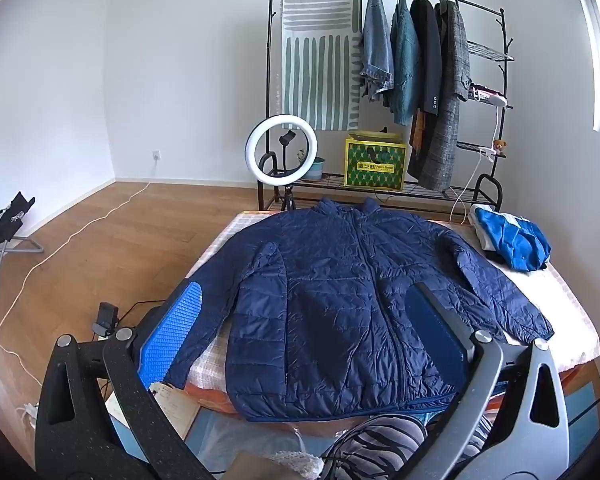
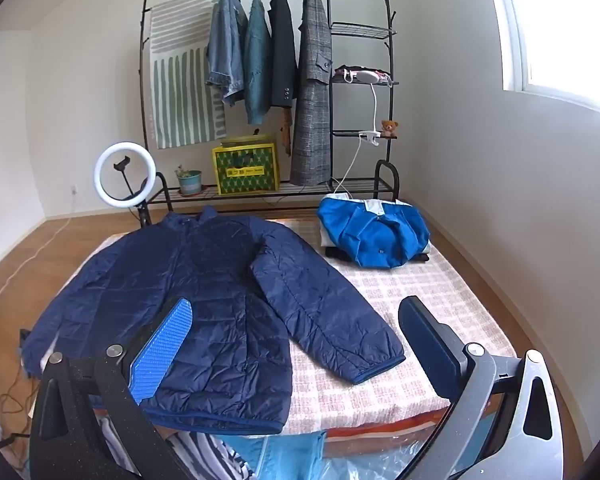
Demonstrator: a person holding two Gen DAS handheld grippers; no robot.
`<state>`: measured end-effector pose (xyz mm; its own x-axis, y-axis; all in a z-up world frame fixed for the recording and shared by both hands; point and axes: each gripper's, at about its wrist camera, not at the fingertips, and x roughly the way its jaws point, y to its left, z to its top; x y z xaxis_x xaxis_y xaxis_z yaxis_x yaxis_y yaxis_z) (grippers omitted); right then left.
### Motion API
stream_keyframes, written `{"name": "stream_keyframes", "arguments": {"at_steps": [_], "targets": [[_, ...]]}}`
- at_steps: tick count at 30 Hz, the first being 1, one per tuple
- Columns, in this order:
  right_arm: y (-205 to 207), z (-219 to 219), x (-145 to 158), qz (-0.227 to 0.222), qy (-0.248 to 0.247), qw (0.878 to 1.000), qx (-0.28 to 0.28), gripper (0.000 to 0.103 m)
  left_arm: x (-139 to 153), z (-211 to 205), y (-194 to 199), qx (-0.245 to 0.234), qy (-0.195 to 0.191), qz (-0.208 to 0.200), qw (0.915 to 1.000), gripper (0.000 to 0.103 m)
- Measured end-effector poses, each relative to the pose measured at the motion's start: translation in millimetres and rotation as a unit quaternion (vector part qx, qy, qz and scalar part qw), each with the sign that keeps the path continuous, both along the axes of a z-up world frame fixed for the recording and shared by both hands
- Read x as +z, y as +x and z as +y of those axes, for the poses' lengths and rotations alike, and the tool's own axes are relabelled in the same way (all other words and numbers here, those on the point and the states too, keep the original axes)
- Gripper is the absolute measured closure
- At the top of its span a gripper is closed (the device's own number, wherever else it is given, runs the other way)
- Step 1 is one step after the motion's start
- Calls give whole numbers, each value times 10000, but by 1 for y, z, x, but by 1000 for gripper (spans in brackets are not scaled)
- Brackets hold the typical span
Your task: Fold large clothes
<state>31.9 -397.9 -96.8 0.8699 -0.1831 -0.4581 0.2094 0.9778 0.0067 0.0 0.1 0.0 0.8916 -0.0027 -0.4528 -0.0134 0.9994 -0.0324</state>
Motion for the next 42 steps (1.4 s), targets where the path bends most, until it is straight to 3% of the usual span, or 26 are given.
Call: {"name": "stream_keyframes", "arguments": {"at_steps": [42], "targets": [[0,-4,3,-6,25,10000,-64,1,2,-2,3,17,25,-50,10000,0]]}}
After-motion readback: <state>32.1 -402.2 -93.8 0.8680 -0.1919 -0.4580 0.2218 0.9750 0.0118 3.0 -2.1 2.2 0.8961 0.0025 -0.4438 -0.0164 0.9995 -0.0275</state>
